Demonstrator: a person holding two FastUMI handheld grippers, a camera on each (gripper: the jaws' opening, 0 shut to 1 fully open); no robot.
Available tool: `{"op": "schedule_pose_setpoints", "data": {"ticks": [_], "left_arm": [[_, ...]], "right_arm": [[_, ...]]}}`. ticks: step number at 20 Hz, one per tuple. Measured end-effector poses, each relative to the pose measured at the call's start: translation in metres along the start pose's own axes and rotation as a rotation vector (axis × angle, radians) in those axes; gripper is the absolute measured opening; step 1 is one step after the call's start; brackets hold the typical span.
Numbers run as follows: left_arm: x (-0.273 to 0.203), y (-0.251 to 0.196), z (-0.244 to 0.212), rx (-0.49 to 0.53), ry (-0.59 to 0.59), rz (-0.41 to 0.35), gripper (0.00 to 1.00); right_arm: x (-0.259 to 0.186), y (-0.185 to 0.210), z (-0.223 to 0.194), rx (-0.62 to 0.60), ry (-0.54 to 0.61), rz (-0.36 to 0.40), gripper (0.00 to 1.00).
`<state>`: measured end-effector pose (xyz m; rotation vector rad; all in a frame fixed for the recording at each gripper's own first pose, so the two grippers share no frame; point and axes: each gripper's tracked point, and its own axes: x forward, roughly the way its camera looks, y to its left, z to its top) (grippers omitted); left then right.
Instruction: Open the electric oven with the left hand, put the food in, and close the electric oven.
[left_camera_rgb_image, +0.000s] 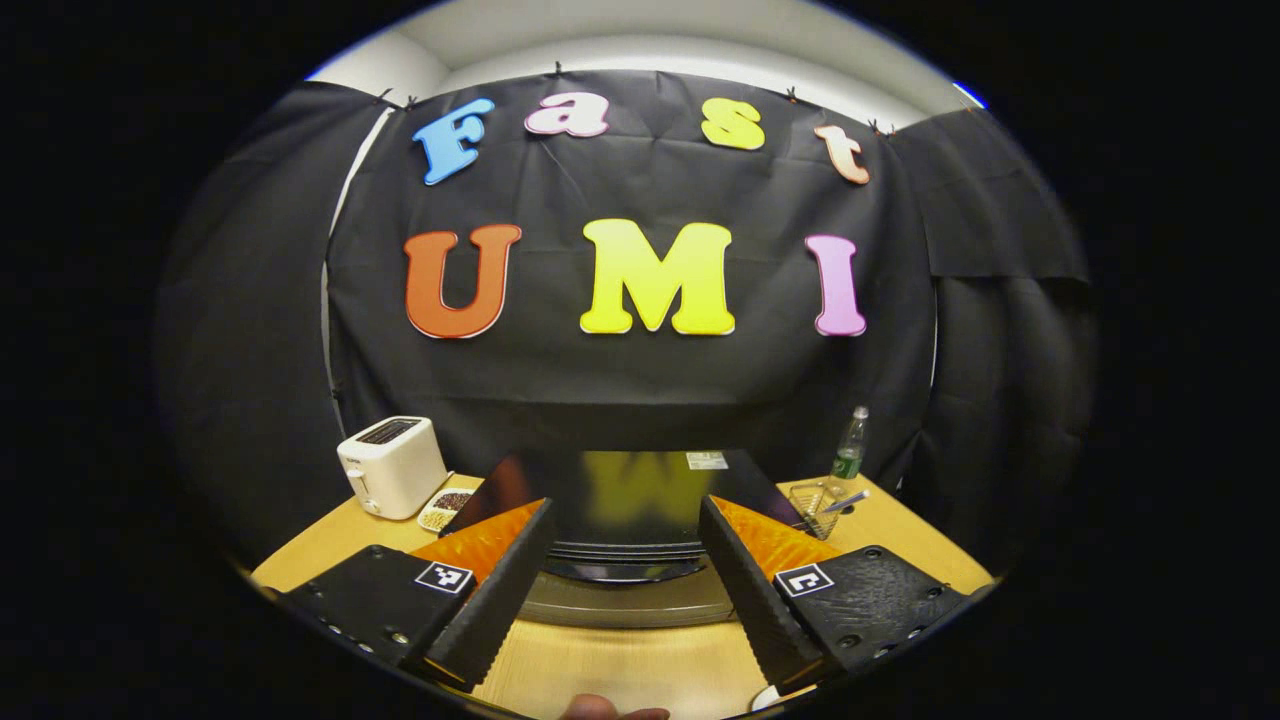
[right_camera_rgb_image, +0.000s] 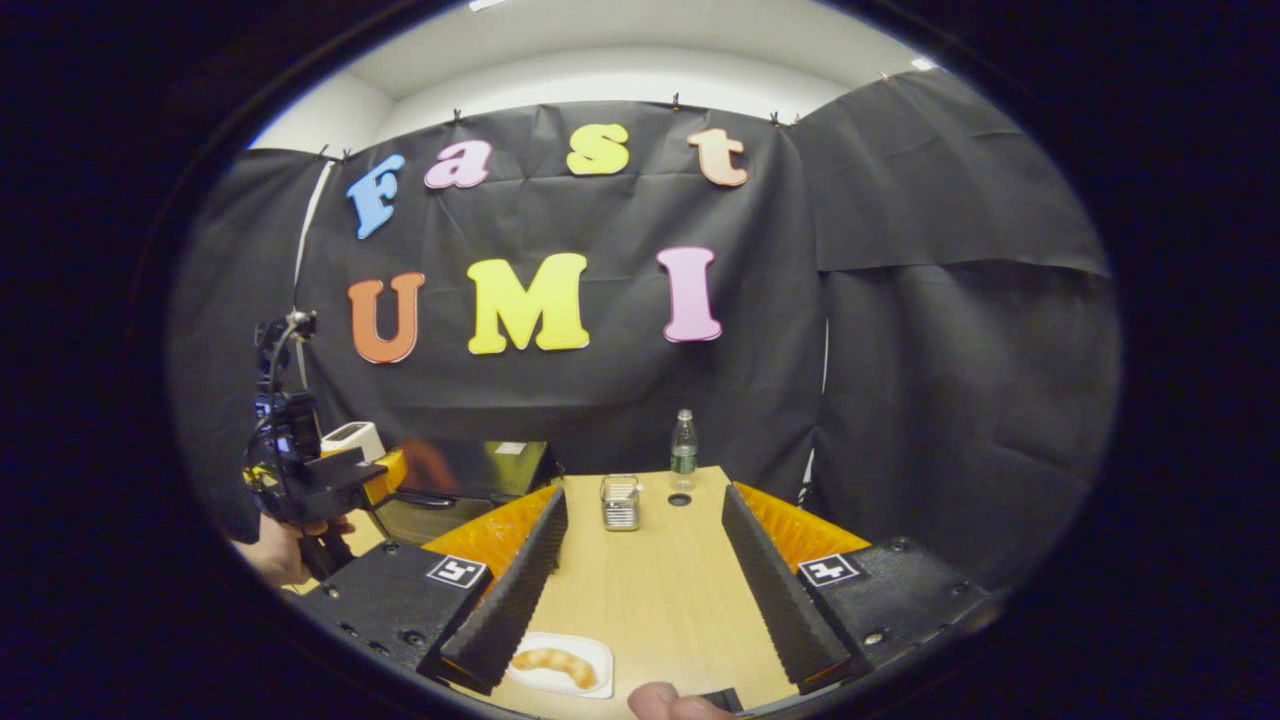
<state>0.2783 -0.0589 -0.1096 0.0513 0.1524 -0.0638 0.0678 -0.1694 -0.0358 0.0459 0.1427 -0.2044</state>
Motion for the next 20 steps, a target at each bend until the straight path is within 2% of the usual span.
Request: {"op": "schedule_pose_setpoints", "data": {"ticks": [4, 8, 10, 14, 20], "left_arm": [[0.037, -0.002, -0.03, 0.007, 0.069, -0.012, 0.95], [0.053, 0.011, -0.05, 0.001, 0.113, 0.0, 0.96], [0.052, 0.016, -0.055, -0.008, 0.121, 0.013, 0.96], [0.045, 0.014, -0.059, 0.002, 0.128, -0.012, 0.96], [0.025, 0.013, -0.064, 0.001, 0.157, -0.041, 0.97]], "right_arm": [[0.021, -0.019, -0.002, -0.014, 0.003, -0.002, 0.97], [0.039, -0.024, -0.01, 0.015, 0.036, 0.01, 0.97], [0.045, -0.023, -0.013, 0.028, 0.045, 0.023, 0.97], [0.051, -0.018, -0.014, 0.037, 0.05, 0.04, 0.97], [0.031, -0.003, -0.009, 0.046, 0.03, 0.029, 0.97]]}}
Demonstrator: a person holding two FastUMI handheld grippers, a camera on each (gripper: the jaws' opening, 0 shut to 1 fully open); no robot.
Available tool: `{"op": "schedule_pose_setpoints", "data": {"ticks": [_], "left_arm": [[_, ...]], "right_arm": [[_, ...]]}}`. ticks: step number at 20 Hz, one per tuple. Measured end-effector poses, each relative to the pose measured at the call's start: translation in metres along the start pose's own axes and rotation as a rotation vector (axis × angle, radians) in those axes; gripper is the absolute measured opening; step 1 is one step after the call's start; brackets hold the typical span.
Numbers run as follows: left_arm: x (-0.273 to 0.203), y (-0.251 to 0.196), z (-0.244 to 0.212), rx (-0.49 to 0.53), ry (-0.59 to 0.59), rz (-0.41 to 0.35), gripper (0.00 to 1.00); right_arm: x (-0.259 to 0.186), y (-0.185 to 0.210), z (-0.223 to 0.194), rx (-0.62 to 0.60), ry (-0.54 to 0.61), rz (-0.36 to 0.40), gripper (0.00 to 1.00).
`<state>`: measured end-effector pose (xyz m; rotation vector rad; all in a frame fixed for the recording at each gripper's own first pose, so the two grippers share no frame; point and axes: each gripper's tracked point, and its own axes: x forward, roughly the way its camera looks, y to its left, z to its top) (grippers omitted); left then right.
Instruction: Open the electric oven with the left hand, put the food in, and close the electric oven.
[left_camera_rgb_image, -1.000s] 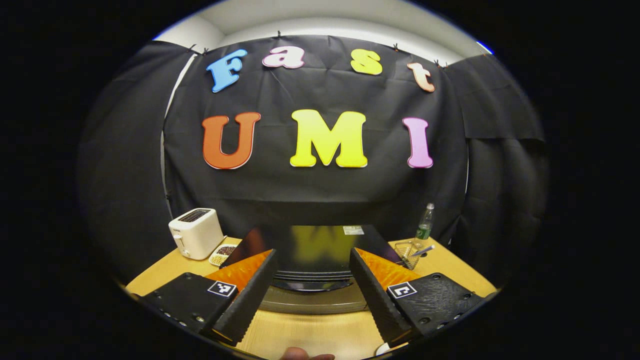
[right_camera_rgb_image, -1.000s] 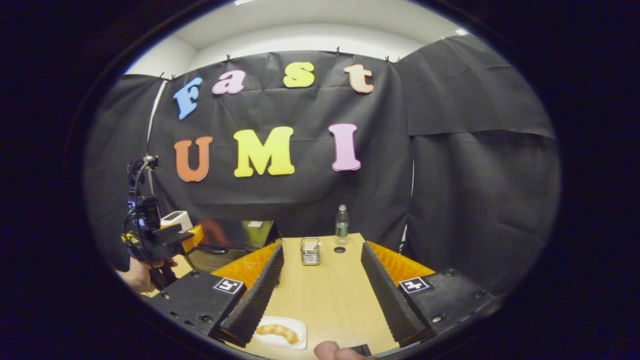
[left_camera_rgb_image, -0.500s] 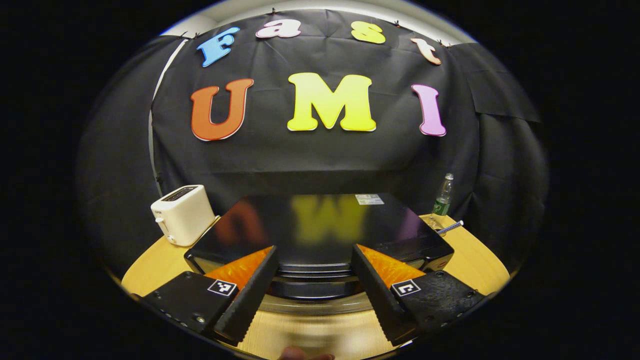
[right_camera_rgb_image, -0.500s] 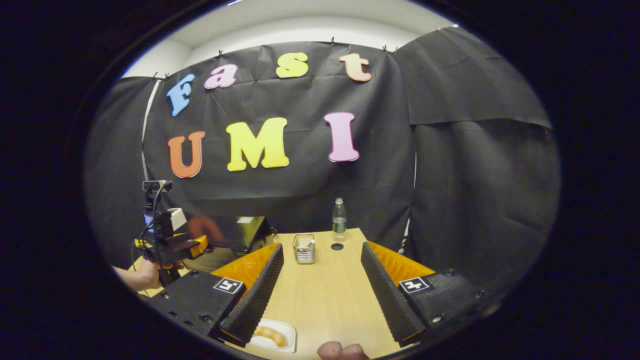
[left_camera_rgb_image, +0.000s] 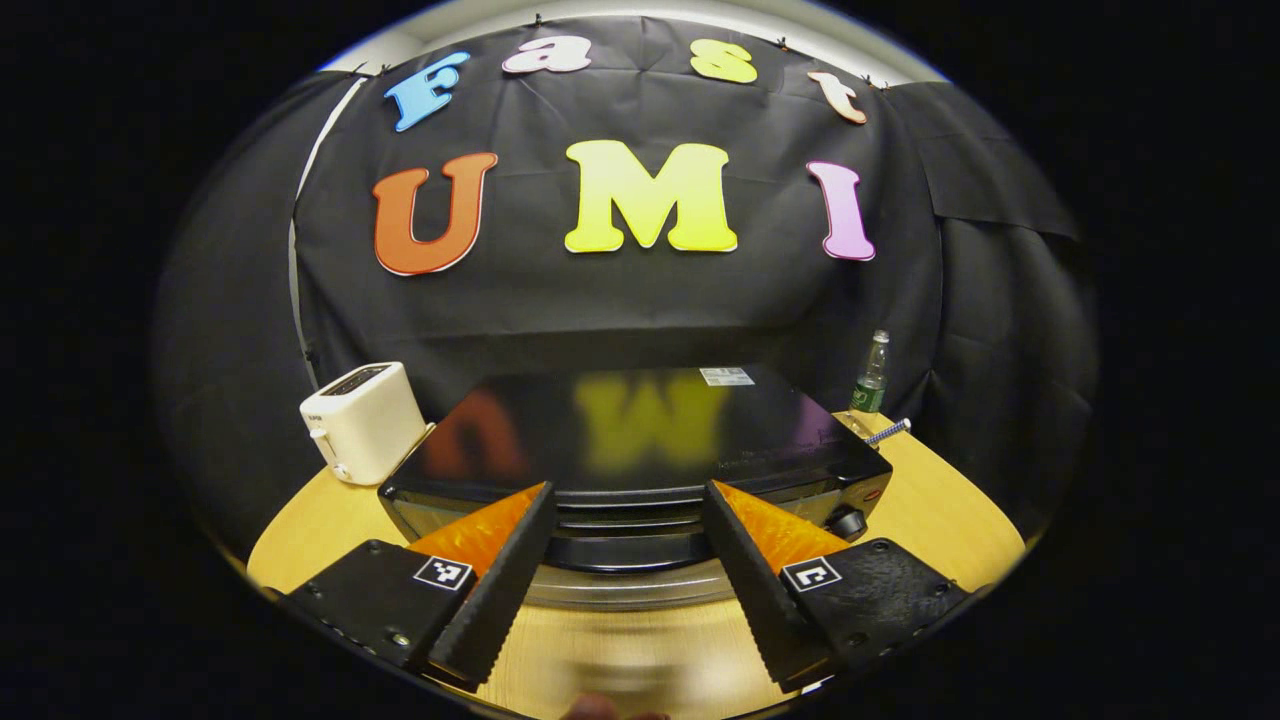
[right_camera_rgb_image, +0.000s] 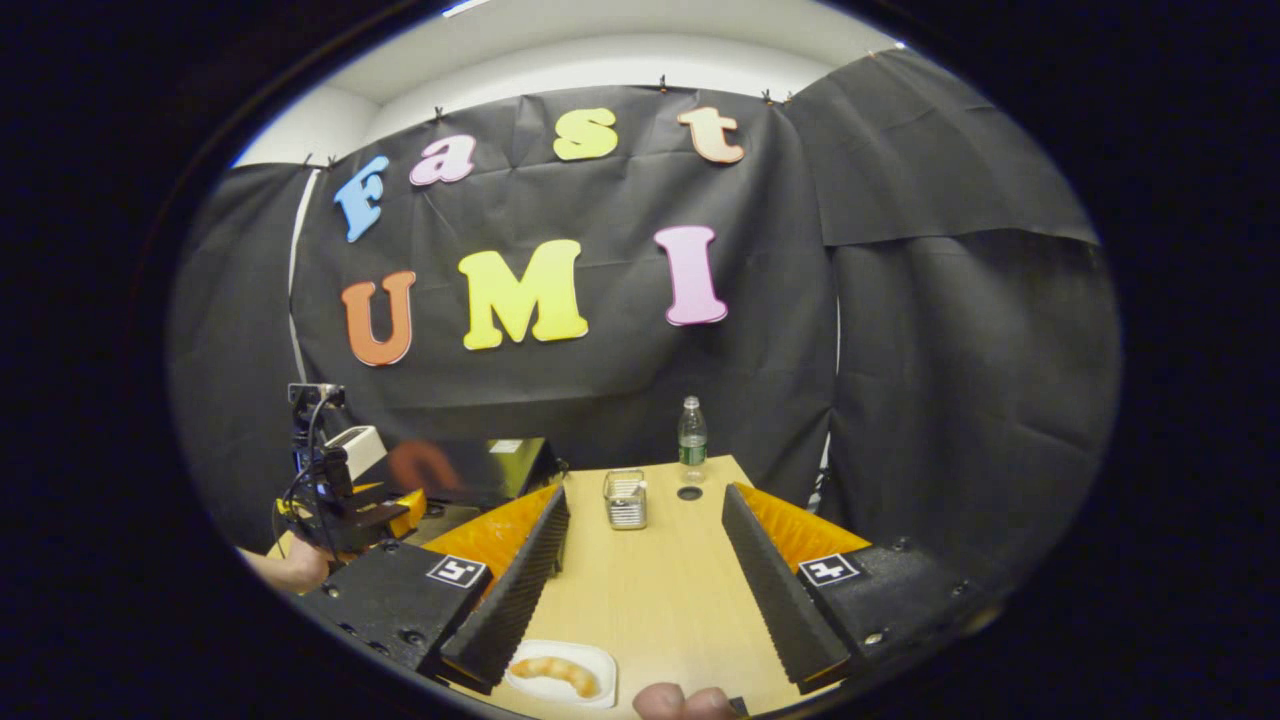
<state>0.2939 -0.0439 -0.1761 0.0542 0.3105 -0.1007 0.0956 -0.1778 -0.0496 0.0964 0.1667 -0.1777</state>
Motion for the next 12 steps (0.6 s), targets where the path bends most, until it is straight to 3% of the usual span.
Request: {"op": "schedule_pose_setpoints", "data": {"ticks": [9, 12], "left_arm": [[-0.051, -0.003, -0.038, -0.029, 0.081, -0.05, 0.96], [-0.065, -0.005, -0.081, -0.134, 0.199, -0.062, 0.96]], "right_arm": [[-0.045, 0.017, -0.006, -0.01, -0.003, -0.037, 0.97], [-0.06, 0.025, -0.009, -0.016, -0.003, -0.044, 0.97]]}}
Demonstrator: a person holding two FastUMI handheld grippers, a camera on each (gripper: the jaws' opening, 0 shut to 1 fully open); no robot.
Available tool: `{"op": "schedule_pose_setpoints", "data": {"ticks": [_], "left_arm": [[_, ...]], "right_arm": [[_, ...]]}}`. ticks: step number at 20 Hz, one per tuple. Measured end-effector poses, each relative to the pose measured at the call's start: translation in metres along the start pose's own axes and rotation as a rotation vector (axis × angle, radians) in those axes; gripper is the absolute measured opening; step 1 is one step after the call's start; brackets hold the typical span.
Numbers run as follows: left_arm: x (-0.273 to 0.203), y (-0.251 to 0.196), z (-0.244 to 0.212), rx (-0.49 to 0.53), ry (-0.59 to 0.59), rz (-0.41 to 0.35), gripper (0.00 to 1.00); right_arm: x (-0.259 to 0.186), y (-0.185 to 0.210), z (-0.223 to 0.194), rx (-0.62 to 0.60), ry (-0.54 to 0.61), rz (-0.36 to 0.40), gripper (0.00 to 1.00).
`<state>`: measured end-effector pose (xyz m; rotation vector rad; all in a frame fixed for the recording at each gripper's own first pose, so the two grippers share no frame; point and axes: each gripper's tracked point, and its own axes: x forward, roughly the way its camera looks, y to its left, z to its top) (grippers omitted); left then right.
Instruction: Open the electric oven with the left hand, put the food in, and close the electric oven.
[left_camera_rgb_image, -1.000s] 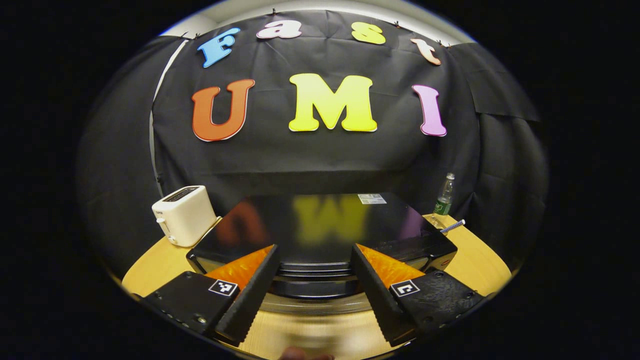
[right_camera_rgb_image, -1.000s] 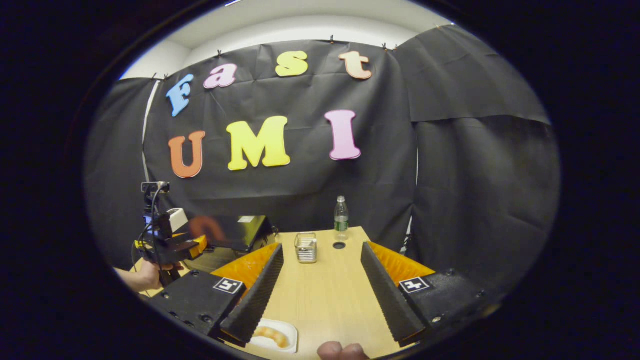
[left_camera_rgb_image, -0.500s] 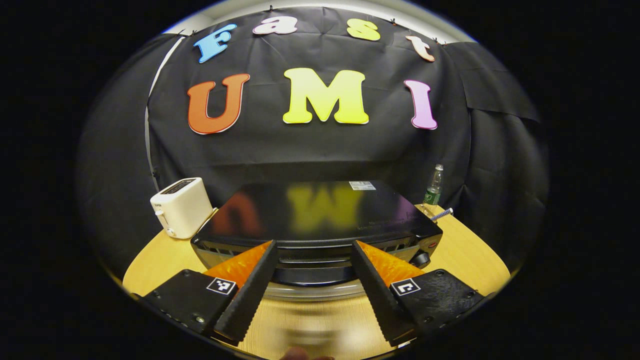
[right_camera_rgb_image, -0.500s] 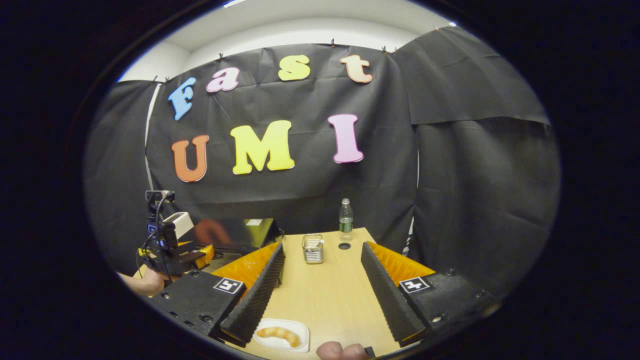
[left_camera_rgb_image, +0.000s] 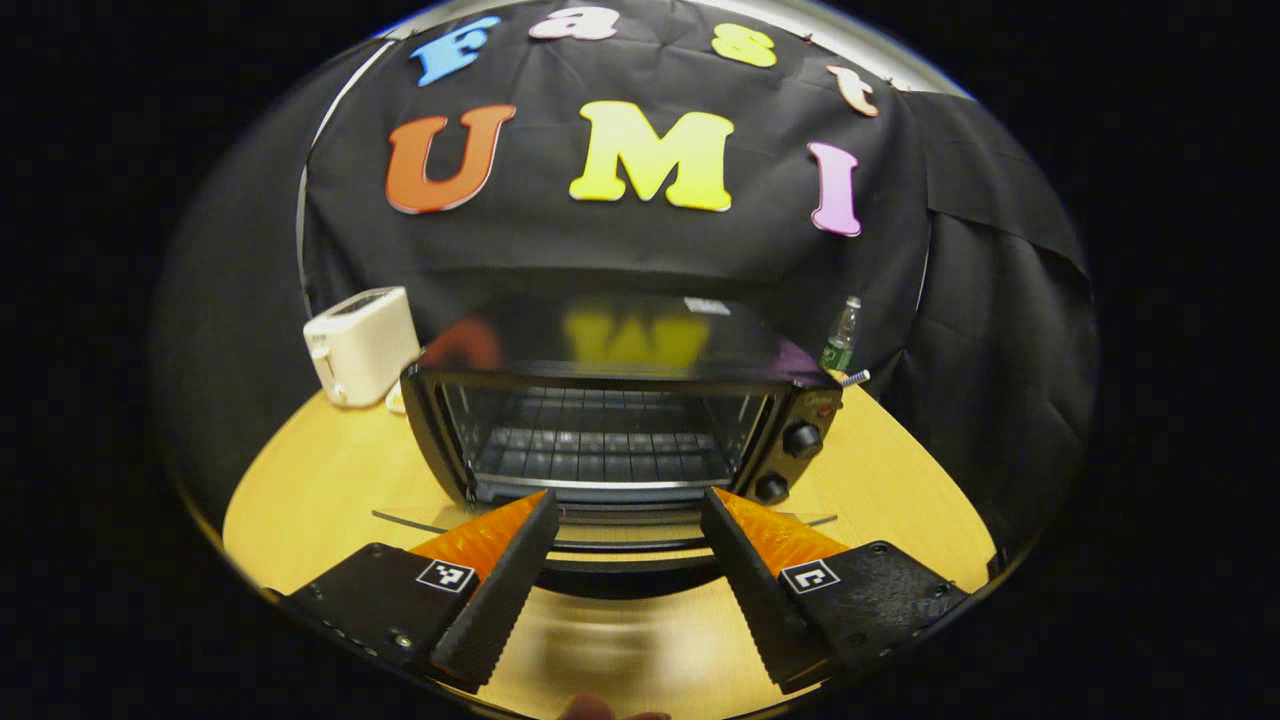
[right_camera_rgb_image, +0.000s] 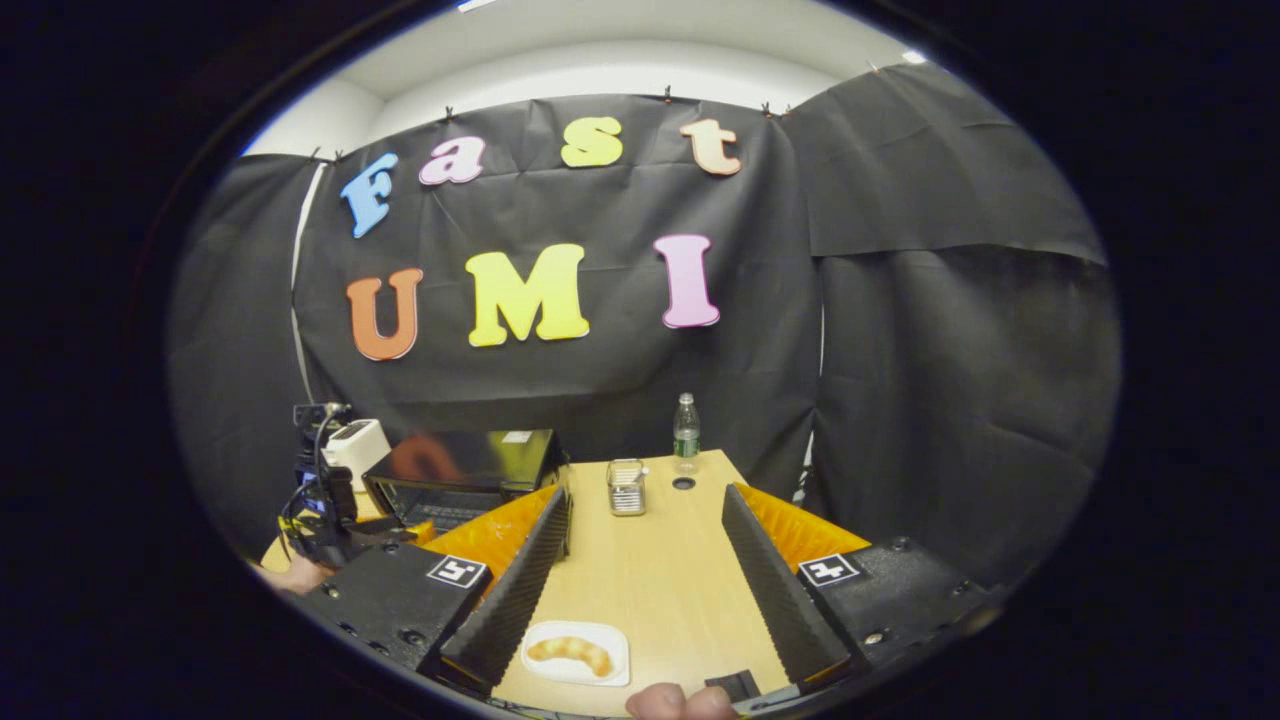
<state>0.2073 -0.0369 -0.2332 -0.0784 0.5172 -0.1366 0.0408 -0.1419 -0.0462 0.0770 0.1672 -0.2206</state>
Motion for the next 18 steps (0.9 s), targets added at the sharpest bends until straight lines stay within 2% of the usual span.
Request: {"op": "schedule_pose_setpoints", "data": {"ticks": [2, 10, 18], "left_arm": [[-0.007, 0.003, -0.018, -0.037, 0.036, -0.002, 0.96], [0.0, 0.011, -0.103, -0.038, 0.242, -0.005, 0.95], [0.001, 0.013, -0.107, 0.044, 0.227, -0.034, 0.96]], "right_arm": [[-0.01, 0.005, -0.003, -0.011, 0.002, -0.005, 0.97], [-0.044, 0.009, -0.018, -0.032, 0.027, -0.07, 0.97], [-0.091, 0.008, -0.034, -0.035, 0.06, -0.155, 0.97]]}}
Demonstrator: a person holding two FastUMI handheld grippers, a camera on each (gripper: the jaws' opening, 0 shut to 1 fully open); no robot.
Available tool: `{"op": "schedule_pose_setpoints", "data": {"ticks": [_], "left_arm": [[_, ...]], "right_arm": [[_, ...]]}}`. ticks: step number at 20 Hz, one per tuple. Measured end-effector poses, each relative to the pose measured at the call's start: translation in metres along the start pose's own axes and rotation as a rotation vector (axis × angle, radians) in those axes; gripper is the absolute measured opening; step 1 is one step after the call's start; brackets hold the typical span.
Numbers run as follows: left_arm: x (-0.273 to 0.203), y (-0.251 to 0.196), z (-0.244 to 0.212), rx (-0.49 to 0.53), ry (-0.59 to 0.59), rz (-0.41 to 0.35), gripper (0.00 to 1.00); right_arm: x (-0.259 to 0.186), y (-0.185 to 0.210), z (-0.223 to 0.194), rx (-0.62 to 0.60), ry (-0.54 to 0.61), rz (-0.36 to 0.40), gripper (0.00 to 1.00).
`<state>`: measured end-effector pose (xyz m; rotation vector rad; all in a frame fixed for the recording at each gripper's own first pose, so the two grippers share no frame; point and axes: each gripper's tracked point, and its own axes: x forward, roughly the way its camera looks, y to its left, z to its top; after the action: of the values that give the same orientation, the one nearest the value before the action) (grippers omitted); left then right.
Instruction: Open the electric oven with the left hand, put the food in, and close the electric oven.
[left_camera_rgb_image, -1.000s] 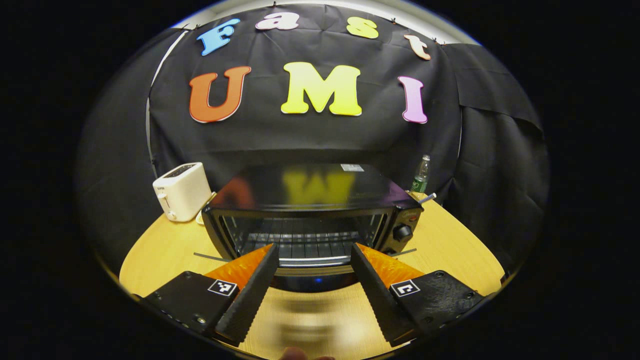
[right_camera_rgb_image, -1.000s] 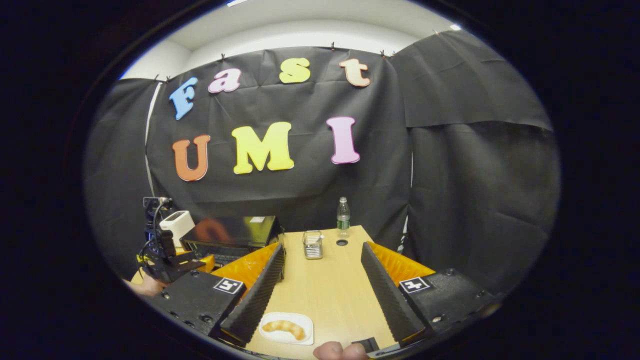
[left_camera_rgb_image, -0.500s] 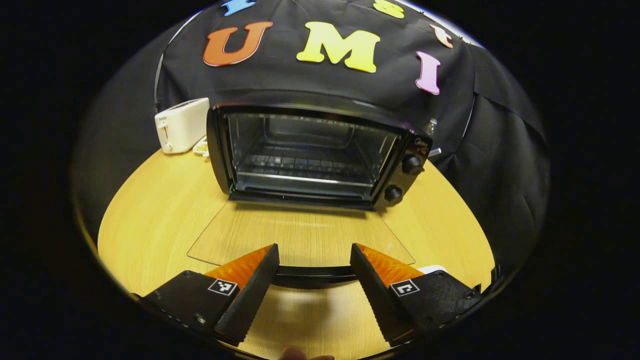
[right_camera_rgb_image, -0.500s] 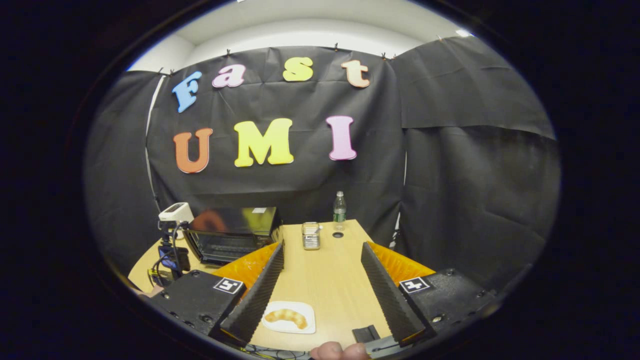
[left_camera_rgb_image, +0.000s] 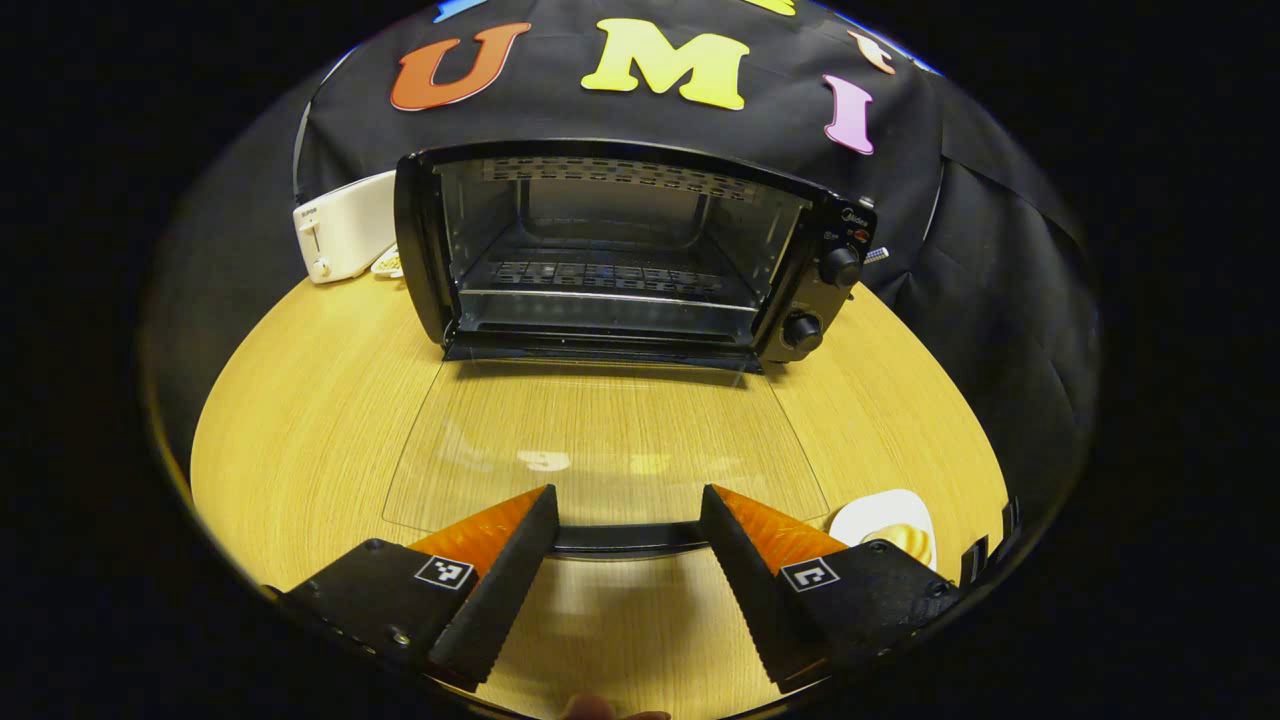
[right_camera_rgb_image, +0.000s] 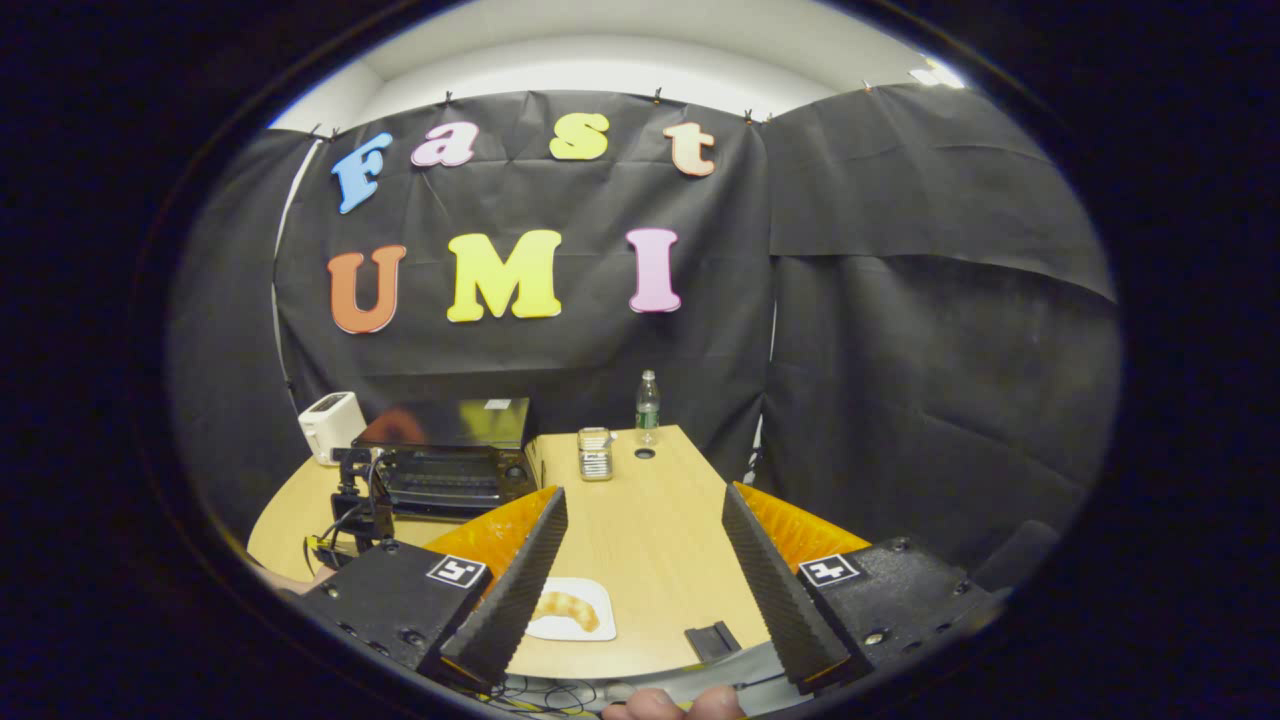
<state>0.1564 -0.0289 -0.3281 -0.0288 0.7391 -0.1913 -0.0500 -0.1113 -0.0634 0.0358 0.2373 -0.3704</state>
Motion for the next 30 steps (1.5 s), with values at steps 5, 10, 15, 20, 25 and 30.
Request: {"op": "schedule_pose_setpoints", "data": {"ticks": [5, 10, 15, 20, 25, 30], "left_arm": [[-0.018, -0.008, 0.011, 0.025, -0.065, -0.056, 0.96], [-0.066, -0.019, 0.029, 0.064, -0.172, -0.091, 0.95], [-0.155, -0.025, 0.05, 0.081, -0.311, -0.092, 0.95], [-0.227, -0.007, 0.046, -0.017, -0.393, 0.042, 0.95], [-0.269, -0.004, 0.054, -0.118, -0.408, 0.181, 0.95], [-0.291, -0.01, 0.078, -0.153, -0.444, 0.293, 0.95]], "right_arm": [[-0.029, 0.01, -0.018, 0.005, 0.042, -0.003, 0.97], [-0.033, 0.027, -0.038, -0.035, 0.095, 0.07, 0.97], [0.011, 0.042, -0.072, -0.103, 0.174, 0.219, 0.98], [0.062, 0.055, -0.12, -0.202, 0.286, 0.395, 0.98], [0.112, 0.066, -0.163, -0.331, 0.352, 0.54, 0.97], [0.153, 0.076, -0.217, -0.514, 0.415, 0.693, 0.97]]}}
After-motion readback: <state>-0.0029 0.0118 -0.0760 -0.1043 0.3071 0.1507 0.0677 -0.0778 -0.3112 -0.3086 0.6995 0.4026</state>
